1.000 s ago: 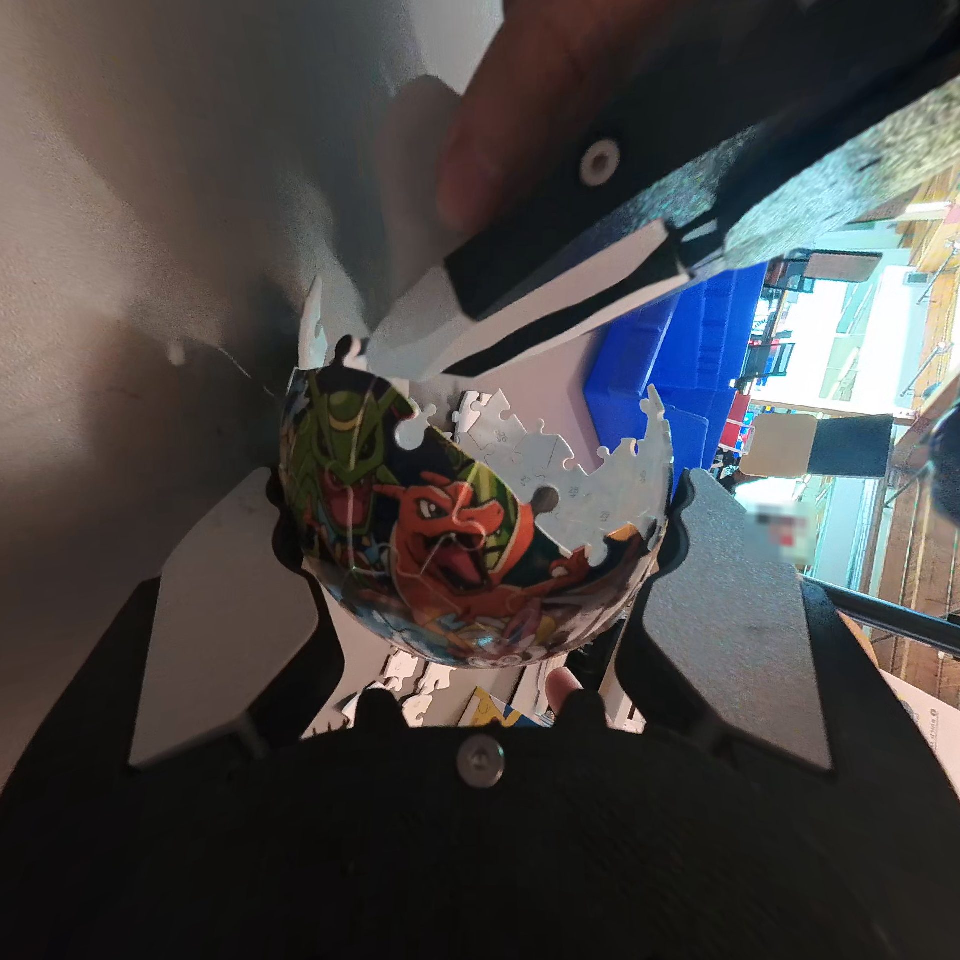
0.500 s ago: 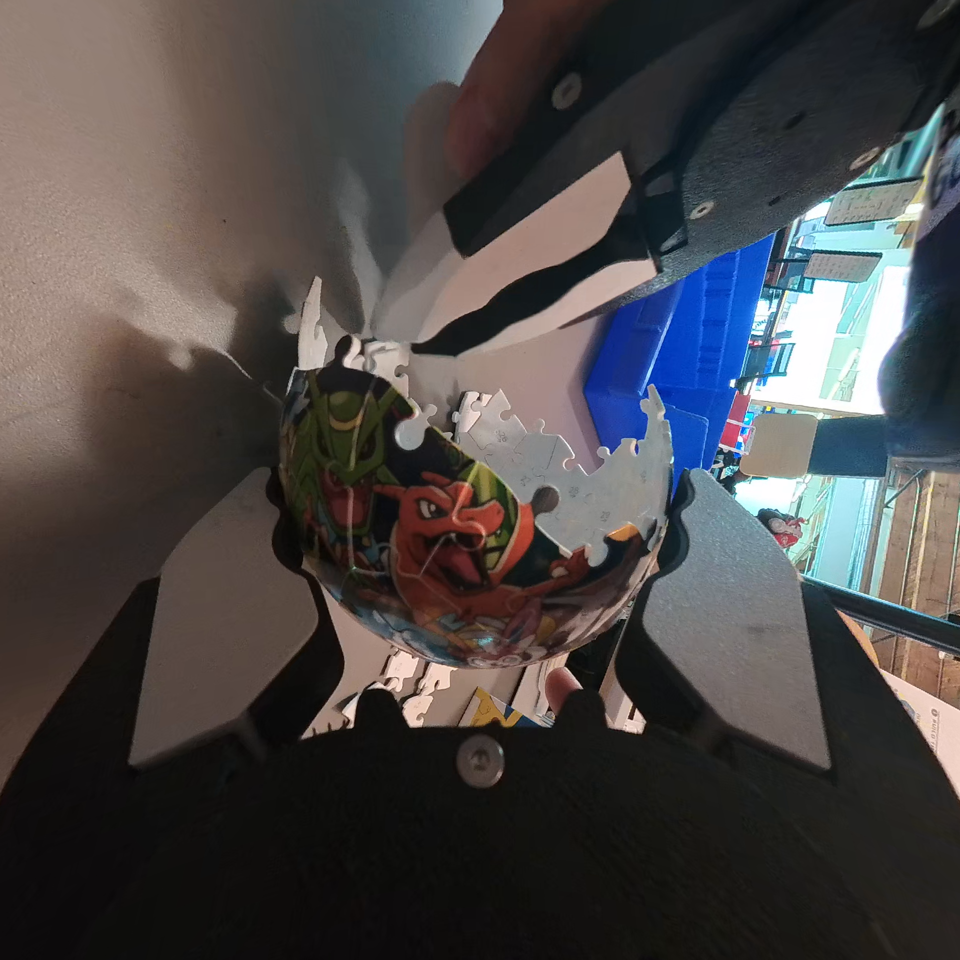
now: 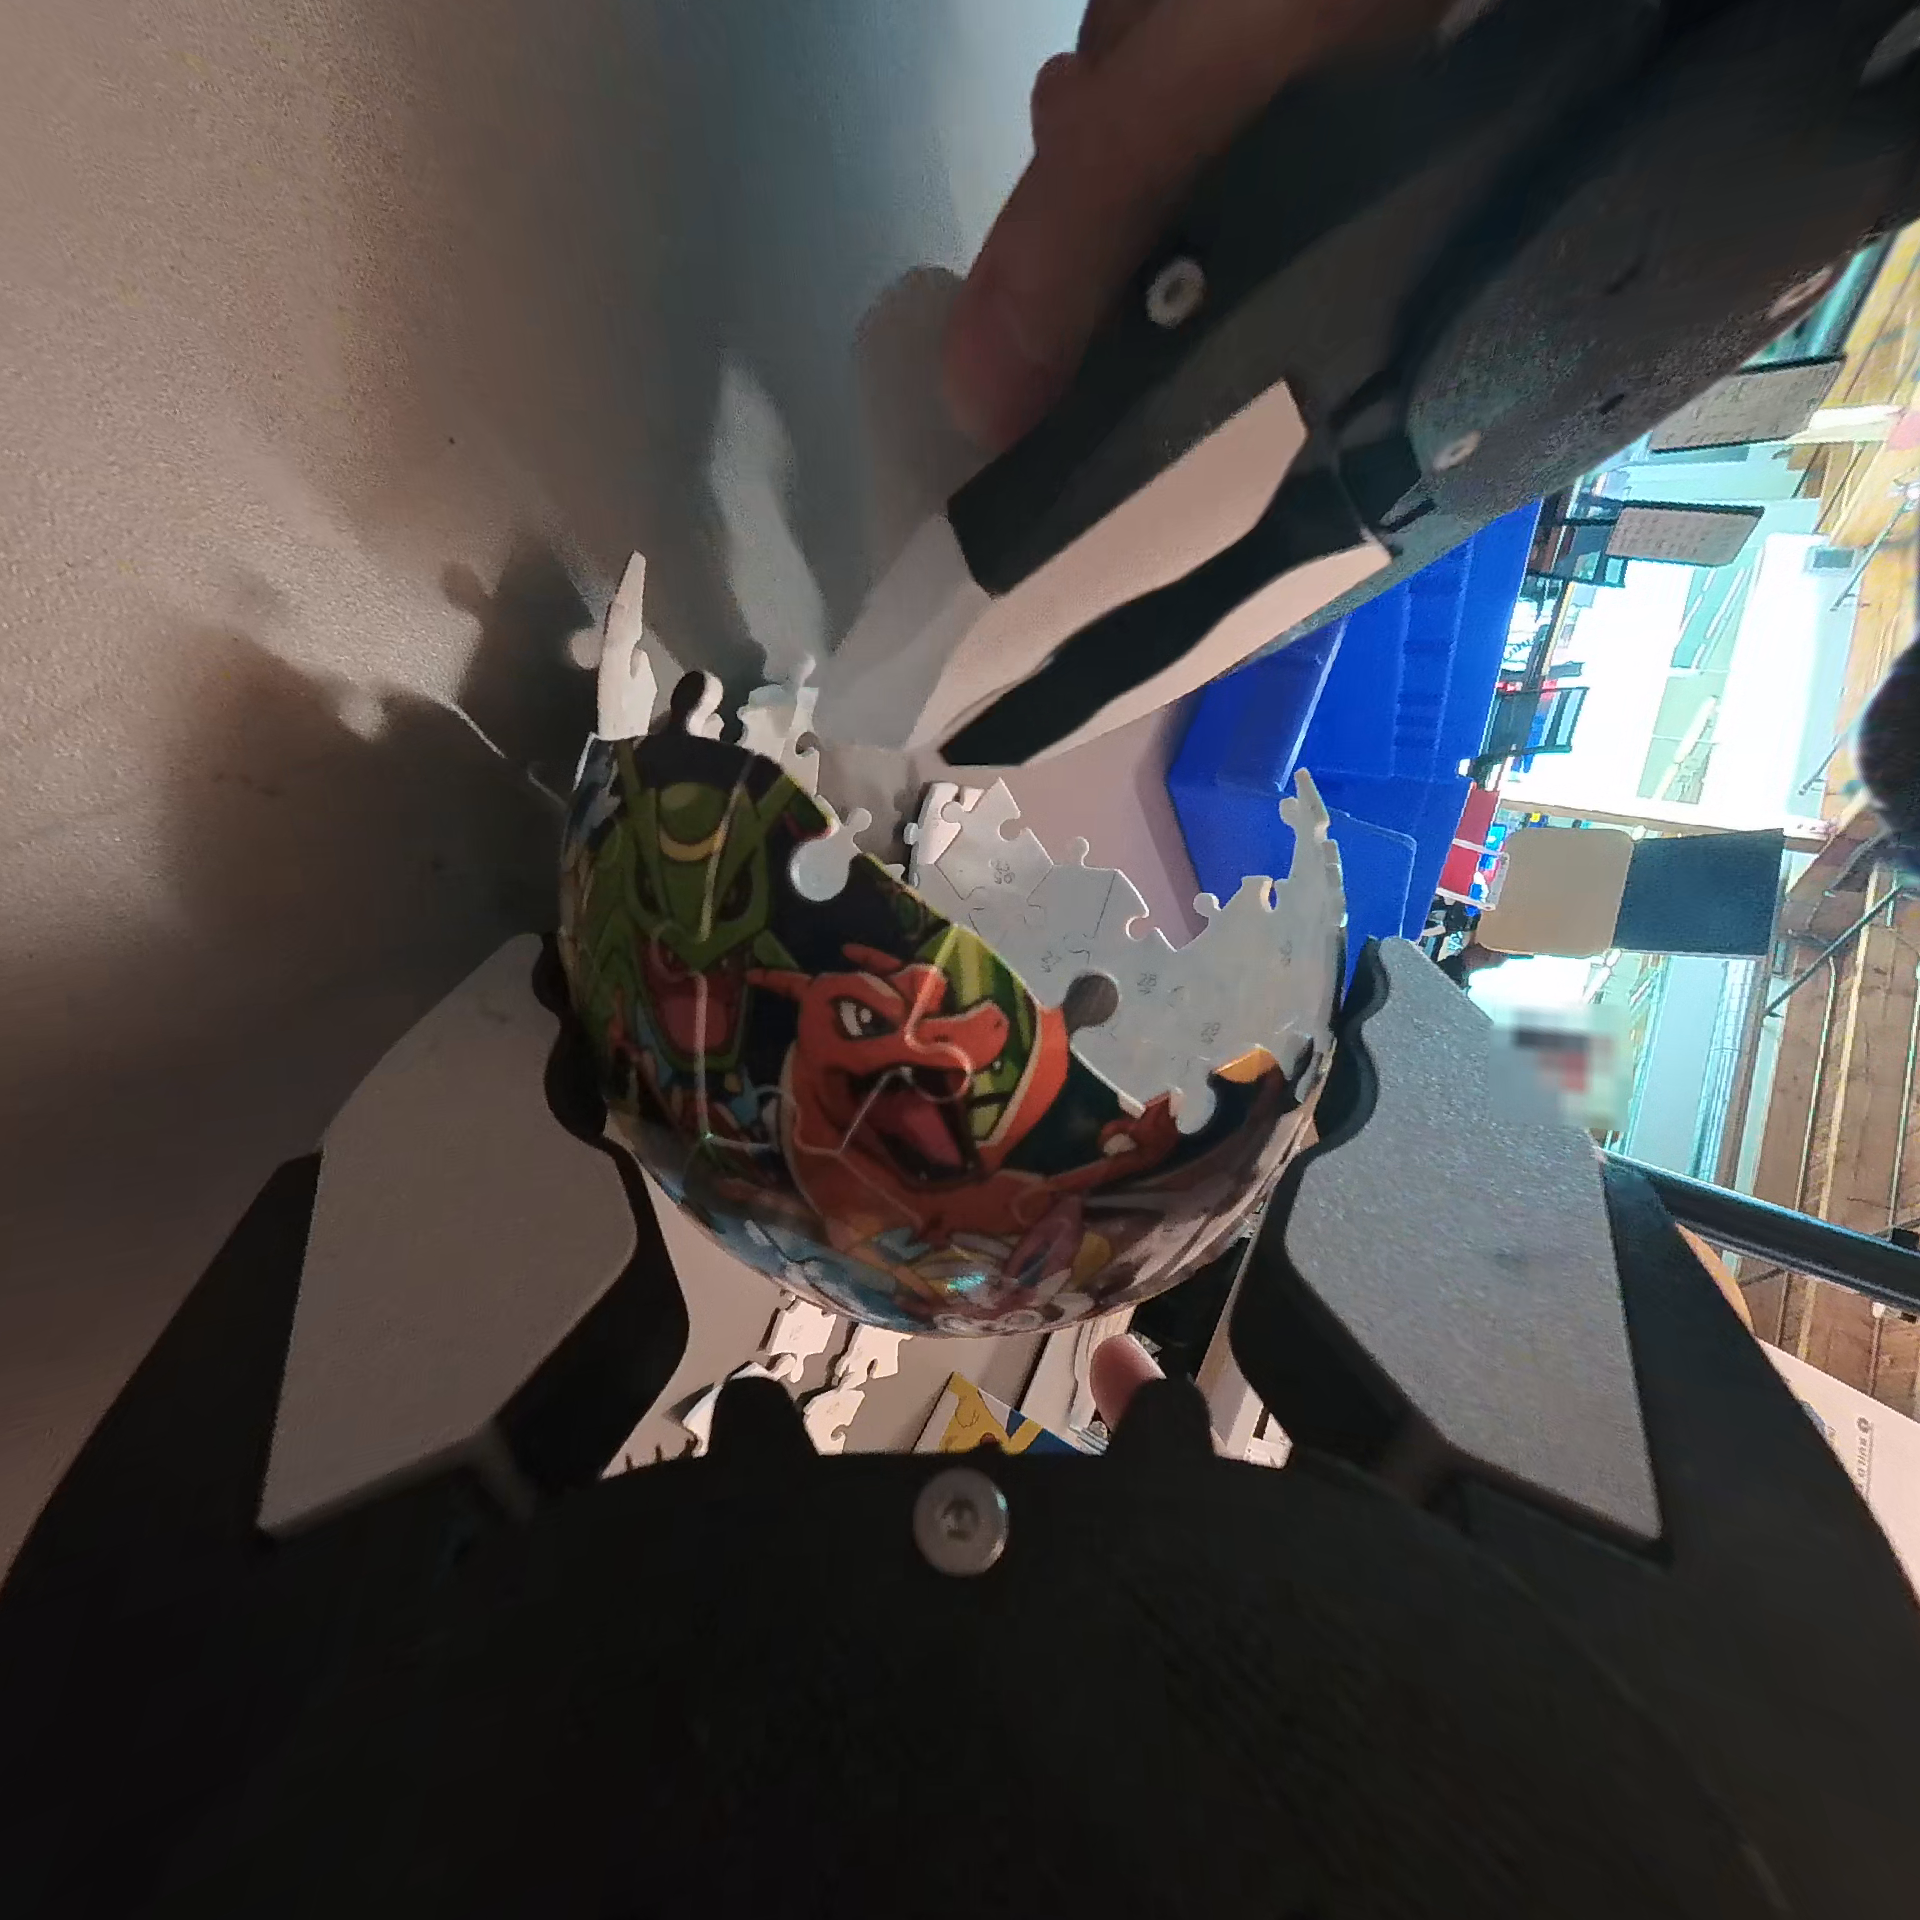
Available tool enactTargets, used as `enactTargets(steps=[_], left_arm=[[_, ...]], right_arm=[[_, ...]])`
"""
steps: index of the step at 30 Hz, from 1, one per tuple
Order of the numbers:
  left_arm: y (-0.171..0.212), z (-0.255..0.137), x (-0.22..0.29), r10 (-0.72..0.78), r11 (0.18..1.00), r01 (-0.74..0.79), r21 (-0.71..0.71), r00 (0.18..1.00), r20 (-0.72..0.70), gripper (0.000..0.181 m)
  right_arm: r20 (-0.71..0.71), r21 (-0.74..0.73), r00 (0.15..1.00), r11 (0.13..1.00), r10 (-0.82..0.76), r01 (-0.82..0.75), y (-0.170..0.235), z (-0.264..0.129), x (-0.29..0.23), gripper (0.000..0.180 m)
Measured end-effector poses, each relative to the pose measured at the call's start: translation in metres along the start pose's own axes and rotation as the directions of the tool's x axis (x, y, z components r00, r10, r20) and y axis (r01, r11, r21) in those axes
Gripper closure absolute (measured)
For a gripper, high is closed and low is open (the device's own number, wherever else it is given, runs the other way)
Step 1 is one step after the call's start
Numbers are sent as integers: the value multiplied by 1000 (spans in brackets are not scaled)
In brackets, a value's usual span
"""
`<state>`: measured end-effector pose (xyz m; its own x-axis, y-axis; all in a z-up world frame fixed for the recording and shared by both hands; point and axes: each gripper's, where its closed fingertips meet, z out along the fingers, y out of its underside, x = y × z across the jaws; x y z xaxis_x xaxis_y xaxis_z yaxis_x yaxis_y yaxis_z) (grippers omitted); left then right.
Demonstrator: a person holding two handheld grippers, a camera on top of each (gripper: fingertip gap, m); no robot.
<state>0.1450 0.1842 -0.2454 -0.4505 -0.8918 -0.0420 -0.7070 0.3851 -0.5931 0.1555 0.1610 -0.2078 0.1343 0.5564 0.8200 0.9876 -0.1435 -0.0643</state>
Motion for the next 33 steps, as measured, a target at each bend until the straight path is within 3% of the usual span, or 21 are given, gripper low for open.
enactTargets(steps=[5,7,9,26,30,33], left_arm=[[-9,5,-19,-231,968,233,98,973,-25,98],[-3,12,-19,-245,968,246,55,969,-28,81],[1,17,-20,-217,976,216,25,976,5,77],[0,10,-26,-156,987,159,-11,979,130,82],[2,-14,-10,14,999,-13,45,1000,-13,115],[10,-19,12,162,986,-156,59,980,-118,131]], right_arm=[[0,-1,1000,1000,-2,2,0,0,0,45],[0,-2,1000,1000,-2,2,0,0,0,45],[0,-3,1000,1000,-1,1,0,0,0,45],[-2,-7,1000,1000,-9,9,-1,0,0,45],[-1,-6,1000,1000,-6,6,-1,1,0,45],[-2,-5,1000,1000,-2,2,-1,1,1,45]])
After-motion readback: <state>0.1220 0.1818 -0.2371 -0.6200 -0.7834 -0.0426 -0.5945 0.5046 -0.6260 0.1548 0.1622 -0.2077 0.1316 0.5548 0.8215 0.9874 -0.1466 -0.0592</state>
